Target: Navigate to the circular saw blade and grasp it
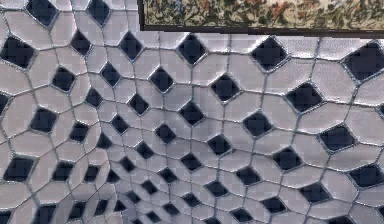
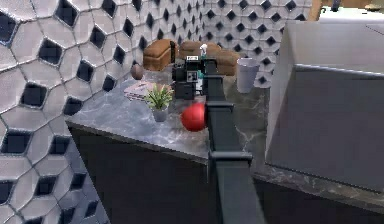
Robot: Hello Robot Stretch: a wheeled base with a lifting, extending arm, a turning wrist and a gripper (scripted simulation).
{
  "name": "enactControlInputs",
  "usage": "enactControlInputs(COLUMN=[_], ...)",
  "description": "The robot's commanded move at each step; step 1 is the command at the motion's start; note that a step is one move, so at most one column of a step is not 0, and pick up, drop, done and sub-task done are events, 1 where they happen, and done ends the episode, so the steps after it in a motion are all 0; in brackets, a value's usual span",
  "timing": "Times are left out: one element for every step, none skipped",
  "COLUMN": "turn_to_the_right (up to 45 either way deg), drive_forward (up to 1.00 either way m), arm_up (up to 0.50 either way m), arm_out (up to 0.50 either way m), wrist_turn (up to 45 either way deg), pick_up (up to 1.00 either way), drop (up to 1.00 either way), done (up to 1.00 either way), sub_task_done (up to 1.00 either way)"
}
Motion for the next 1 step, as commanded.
enactControlInputs(turn_to_the_right=[0.0], drive_forward=[0.00], arm_up=[0.00], arm_out=[0.00], wrist_turn=[0.0], pick_up=[0.00], drop=[0.00], done=[1.00], sub_task_done=[0.00])
